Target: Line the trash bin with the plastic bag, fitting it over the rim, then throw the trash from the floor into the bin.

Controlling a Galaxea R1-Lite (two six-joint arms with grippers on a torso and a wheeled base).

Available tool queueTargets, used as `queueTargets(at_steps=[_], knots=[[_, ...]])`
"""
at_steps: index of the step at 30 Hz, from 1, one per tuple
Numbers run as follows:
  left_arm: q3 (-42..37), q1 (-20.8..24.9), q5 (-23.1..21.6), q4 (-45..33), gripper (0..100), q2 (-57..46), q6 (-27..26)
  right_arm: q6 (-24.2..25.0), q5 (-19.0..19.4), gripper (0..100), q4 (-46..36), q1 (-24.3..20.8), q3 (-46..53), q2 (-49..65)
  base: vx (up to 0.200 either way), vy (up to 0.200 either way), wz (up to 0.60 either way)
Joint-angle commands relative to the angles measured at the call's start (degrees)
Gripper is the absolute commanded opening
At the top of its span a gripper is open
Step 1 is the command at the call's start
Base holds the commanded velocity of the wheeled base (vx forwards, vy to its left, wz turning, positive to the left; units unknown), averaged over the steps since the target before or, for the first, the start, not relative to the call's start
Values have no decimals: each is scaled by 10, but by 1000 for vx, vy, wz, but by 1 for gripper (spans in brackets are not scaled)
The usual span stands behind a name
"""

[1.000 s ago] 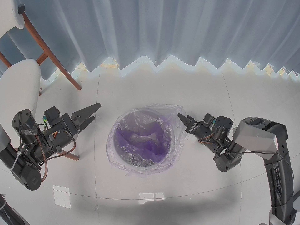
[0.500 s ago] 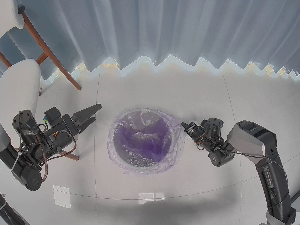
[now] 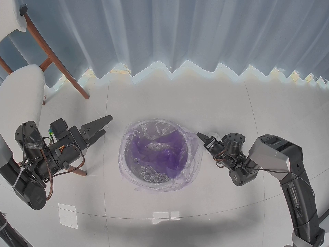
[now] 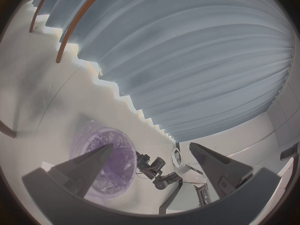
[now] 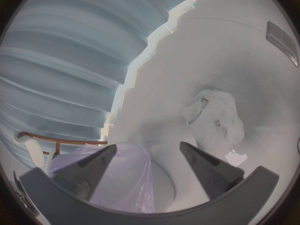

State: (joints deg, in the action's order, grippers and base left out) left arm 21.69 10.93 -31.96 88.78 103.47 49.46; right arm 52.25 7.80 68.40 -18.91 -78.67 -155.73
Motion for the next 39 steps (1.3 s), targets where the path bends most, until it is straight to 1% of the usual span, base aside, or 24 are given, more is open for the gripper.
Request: queueTargets(at_steps=[1, 3, 5, 6, 7, 8, 11, 14, 15, 17, 20, 21, 22, 23, 24, 27, 28, 29, 34, 39], knots=[[-2, 1, 1, 0, 100, 10, 0, 49, 3, 100, 29, -3, 132, 118, 0, 0, 0], [-12, 3, -1, 0, 100, 11, 2, 54, 19, 100, 31, -4, 185, 154, 0, 0, 0], [-13, 3, -2, 0, 100, 12, 3, 55, 19, 100, 31, -4, 189, 156, 0, 0, 0], [-21, 5, -6, 0, 100, 31, 6, 60, 20, 100, 31, -3, 258, 206, 0, 0, 0], [-21, 5, -6, 0, 100, 31, 6, 60, 20, 100, 31, -3, 258, 206, 0, 0, 0], [-21, 7, -5, 0, 100, 60, 5, 58, 19, 100, 29, -3, 311, 244, 0, 0, 0], [-22, 10, -6, 0, 100, 83, 4, 48, 20, 100, 27, -2, 374, 304, 0, 0, 0], [-23, 26, -4, 0, 100, 110, 1, 42, 21, 100, 32, -5, 426, 346, 0, 0, 0], [-23, 31, -2, 0, 100, 120, 1, 42, 27, 100, 35, -9, 443, 350, 0, 0, 0], [-23, 34, -1, 1, 100, 132, 0, 33, 33, 100, 48, -30, 466, 343, 0, 0, 0], [-24, 33, -3, 0, 100, 133, 2, 17, 31, 100, 103, -43, 489, 311, 0, 0, 0], [-24, 33, -3, 0, 100, 134, 2, 16, 32, 100, 106, -44, 490, 309, 0, 0, 0], [-24, 33, -4, 0, 100, 139, 3, 15, 33, 100, 161, -54, 518, 272, 0, 0, 0], [-24, 32, -4, 0, 100, 147, 3, 15, 33, 100, 199, -61, 527, 246, 0, 0, 0], [-24, 32, -4, 0, 100, 156, 2, 13, 31, 100, 216, -68, 529, 224, 0, 0, 0], [-22, 33, 0, 1, 100, 183, -1, -13, 11, 100, 215, -81, 518, 195, 0, 0, 0], [-23, 34, -1, 1, 100, 186, -1, -13, 1, 100, 216, -81, 512, 194, 0, 0, 0], [-23, 34, -1, 1, 100, 187, -1, -13, -1, 100, 216, -81, 512, 194, 0, 0, 0], [-24, 35, -2, 0, 100, 208, 0, 28, -3, 100, 216, -79, 509, 206, 0, 0, 0], [-13, 32, 0, 1, 100, 258, -1, 29, -3, 100, 216, -78, 505, 195, 0, 0, 0]])
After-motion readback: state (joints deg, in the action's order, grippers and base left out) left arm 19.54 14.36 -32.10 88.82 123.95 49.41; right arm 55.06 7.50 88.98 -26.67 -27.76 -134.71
